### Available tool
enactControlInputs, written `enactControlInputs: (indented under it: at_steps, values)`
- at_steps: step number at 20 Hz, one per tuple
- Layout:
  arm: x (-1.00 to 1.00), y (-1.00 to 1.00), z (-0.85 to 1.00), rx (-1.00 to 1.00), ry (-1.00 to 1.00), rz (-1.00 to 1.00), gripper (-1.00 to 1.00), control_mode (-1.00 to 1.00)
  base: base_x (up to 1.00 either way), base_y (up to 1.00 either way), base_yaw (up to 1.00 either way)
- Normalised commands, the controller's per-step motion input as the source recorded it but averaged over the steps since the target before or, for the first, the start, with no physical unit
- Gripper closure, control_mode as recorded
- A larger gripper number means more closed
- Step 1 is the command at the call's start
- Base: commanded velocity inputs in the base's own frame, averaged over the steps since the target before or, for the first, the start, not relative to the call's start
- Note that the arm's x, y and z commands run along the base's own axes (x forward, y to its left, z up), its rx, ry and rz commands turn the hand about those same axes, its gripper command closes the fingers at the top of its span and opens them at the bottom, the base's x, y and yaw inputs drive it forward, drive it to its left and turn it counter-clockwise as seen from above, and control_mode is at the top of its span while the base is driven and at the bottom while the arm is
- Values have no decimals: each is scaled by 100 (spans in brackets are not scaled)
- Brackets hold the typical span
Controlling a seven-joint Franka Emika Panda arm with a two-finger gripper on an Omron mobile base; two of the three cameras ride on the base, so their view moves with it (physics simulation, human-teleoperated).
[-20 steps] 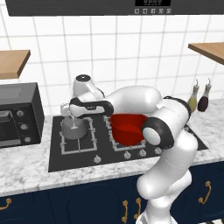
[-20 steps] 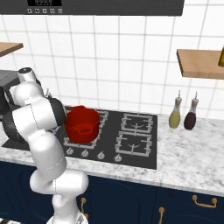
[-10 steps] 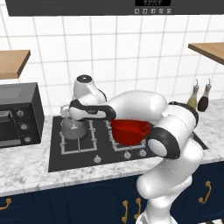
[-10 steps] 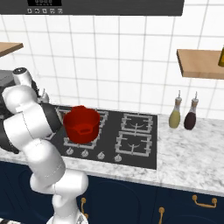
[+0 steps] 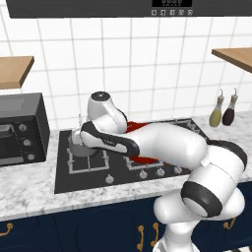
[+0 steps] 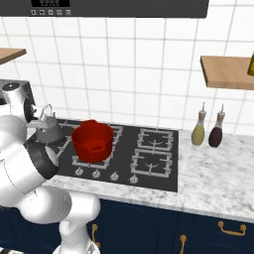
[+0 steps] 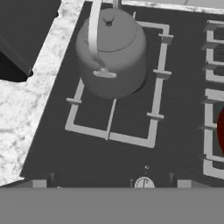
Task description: Pick the kettle from the counter and place it on a stove burner. Then turn the burner on.
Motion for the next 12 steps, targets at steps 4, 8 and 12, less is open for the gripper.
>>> enactControlInputs:
  at_steps: [4, 8, 12]
  values:
    - [-31, -76, -27, 0, 17, -11, -100, -100, 0, 0, 0]
    - [-39, -21, -38, 0, 25, -18, -100, -100, 0, 0, 0]
    - [-16, 0, -54, -4, 23, -20, -100, -100, 0, 0, 0]
